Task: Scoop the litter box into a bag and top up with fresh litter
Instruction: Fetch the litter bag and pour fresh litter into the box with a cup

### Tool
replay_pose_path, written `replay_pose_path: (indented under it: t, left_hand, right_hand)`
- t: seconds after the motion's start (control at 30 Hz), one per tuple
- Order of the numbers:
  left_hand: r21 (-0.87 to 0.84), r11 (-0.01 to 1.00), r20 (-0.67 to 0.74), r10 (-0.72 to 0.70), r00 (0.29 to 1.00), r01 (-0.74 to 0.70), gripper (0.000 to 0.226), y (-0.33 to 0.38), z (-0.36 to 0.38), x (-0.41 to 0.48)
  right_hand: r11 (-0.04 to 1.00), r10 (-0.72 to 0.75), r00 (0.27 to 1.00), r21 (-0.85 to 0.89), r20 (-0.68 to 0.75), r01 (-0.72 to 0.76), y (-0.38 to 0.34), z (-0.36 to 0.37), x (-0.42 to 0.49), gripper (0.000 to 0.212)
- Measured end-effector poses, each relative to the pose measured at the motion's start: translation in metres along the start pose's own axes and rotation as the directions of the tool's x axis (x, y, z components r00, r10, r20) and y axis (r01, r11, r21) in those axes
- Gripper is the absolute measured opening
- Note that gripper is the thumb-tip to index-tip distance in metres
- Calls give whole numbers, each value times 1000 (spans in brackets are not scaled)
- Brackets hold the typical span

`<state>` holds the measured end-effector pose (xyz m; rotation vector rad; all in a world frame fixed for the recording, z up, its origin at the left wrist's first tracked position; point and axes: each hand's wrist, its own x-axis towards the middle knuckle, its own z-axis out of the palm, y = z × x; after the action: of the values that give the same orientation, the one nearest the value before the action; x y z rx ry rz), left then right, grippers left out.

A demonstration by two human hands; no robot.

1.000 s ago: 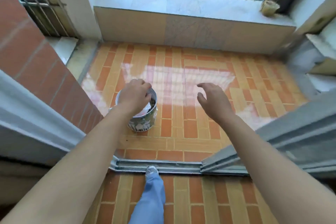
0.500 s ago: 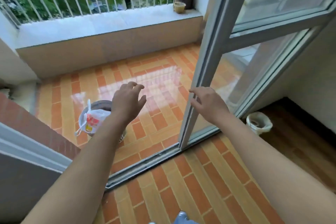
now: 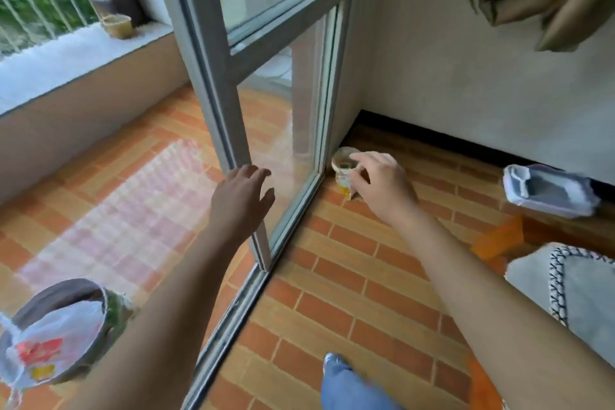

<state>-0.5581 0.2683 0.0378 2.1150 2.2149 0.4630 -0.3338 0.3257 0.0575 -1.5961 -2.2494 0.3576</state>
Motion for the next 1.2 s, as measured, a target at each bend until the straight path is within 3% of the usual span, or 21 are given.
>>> replay_pose_path:
  t: [0.23, 0.5, 1.2]
  left_hand:
    - [-51, 983, 86, 181, 980, -177, 39, 72, 26, 45]
    - [-87, 956, 125, 290, 949, -280, 38, 159, 55, 100]
    - [-117, 917, 152, 396, 906, -381, 38, 334, 145, 241]
  right_hand:
    - [962, 258, 960, -64, -111, -266, 79, -33, -41, 38]
    - [900, 408, 890, -75, -203, -430, 170, -73, -58, 37]
    - [792, 553, 806, -167, -212, -587, 359, -141, -15, 38]
